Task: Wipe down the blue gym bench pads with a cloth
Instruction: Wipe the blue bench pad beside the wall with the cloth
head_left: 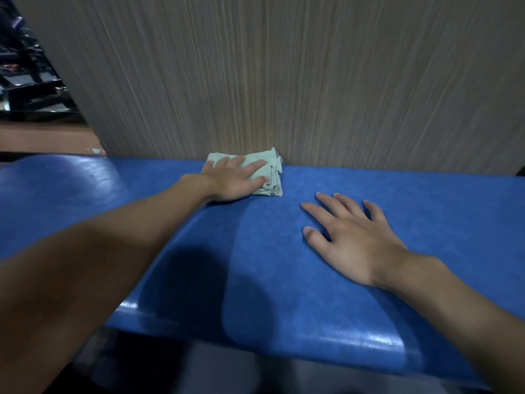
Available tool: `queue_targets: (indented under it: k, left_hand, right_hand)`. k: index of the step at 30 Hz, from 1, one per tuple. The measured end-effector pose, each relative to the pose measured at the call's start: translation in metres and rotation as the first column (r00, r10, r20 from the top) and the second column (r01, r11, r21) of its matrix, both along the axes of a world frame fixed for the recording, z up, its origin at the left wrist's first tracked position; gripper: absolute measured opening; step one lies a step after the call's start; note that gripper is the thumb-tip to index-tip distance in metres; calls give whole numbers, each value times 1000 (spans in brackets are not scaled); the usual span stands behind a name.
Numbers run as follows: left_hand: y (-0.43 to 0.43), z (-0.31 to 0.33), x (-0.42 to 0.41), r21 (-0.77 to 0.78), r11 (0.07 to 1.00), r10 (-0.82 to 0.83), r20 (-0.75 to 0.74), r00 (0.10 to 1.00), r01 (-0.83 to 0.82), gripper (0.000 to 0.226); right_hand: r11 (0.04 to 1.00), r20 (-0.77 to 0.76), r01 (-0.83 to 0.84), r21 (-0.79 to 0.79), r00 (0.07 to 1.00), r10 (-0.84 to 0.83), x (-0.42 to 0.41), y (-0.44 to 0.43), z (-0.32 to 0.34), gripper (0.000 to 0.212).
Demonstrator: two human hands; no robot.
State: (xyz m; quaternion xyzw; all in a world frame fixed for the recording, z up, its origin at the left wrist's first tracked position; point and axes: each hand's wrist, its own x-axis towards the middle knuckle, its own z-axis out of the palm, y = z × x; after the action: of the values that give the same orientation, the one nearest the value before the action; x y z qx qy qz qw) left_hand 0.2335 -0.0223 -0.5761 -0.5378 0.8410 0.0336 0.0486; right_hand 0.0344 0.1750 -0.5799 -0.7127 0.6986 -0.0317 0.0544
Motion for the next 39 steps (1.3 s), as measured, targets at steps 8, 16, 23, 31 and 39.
queue_targets:
  k: [8, 16, 23, 31, 39]
  left_hand:
    - [105, -8, 40, -20, 997, -68, 8, 998, 69, 76]
    - [213, -8, 87, -115, 979, -173, -3, 985, 171, 76]
    - [147, -7, 69, -33, 997, -74, -20, 997, 73, 85]
    - [16, 3, 25, 13, 999, 51, -14, 999, -51, 62]
    - [55, -2, 42, 2, 1000, 13, -12, 1000, -13, 64]
  right_hand:
    - [1000, 10, 0, 23, 1000, 0, -1, -1, 1, 62]
    - [1000, 78, -5, 10, 997, 4, 16, -20, 9, 60]
    - [1000, -2, -17, 22, 1000, 17, 19, -22, 0, 63]
    - [1000, -9, -14, -1, 1000, 14, 19, -26, -3, 66]
    - [1000, 10, 2, 15, 1000, -2, 18, -27, -2, 66]
